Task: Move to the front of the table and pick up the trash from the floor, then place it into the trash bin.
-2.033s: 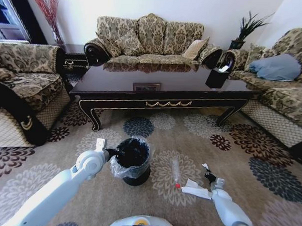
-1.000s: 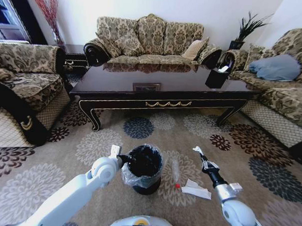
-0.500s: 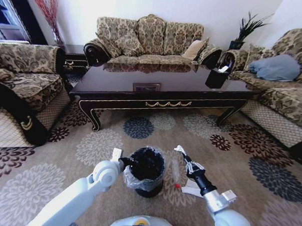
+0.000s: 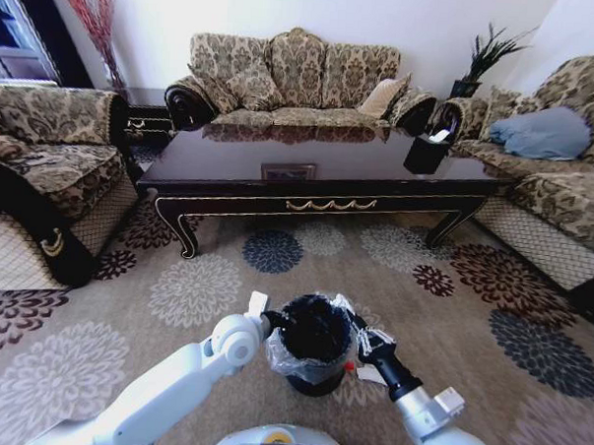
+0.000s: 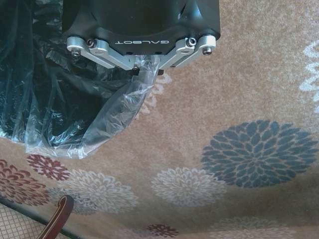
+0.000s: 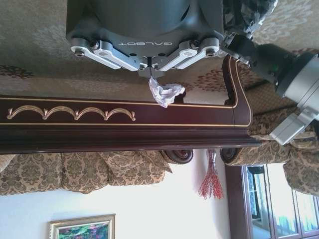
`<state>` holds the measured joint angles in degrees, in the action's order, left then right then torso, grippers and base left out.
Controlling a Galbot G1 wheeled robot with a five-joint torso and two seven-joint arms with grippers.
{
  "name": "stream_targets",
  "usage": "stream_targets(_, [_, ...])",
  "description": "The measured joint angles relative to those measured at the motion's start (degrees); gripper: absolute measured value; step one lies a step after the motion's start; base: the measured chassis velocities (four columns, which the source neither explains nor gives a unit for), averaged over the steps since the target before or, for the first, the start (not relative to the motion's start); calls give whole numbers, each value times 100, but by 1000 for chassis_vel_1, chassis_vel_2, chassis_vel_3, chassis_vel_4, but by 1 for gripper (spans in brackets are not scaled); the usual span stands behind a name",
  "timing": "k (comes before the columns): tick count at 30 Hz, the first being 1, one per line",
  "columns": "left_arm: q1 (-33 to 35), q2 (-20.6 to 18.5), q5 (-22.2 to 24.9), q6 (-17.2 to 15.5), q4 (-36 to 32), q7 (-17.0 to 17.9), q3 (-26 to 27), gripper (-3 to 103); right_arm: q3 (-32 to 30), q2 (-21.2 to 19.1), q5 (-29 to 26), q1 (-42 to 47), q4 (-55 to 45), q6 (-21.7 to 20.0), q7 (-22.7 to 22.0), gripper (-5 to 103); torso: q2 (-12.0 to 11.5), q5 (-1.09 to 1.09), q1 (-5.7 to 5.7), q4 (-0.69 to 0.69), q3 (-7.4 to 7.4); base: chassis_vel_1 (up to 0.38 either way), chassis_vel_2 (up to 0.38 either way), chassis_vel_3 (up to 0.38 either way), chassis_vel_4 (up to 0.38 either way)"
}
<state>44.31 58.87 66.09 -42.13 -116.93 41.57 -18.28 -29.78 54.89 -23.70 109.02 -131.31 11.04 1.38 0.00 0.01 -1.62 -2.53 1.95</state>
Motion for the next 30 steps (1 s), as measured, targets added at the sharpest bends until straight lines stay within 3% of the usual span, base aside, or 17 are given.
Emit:
stream_targets(13, [108,-10,-38,0,-38,14,23,4,259,16,685,148,150,156,66,-1,0,-1,-1,1,0,0,0,0,0])
stream_targets(18, [224,5,-117,0,-58,-5,74,4,353,30,810,232,174,197,118,20,0,-1,-1,0,0,0,0,0,0])
stream_targets(19, [224,5,-117,0,-58,-5,74,4,353,30,810,232,174,197,118,20,0,-1,-1,0,0,0,0,0,0])
stream_targets(22, [299,-4,-146,0,-76,-14,105,4,373,44,816,238,188,198,118,37,0,-1,-1,1,0,0,0,0,0])
stream_targets(23, [299,-4,-146,0,-76,-14,105,4,373,44,816,238,188,198,118,37,0,-1,-1,1,0,0,0,0,0])
stream_targets(26, [359,-15,-165,0,-100,-23,131,4,371,64,813,262,188,198,118,52,0,-1,-1,1,0,0,0,0,0])
stream_targets(28, [365,-19,-169,0,-104,-25,135,4,371,69,814,264,188,198,118,52,0,-1,-1,1,0,0,0,0,0])
stream_targets(30, [397,-49,-193,0,-112,-36,171,4,372,90,811,269,188,198,116,63,0,-1,-1,0,0,0,0,0,0])
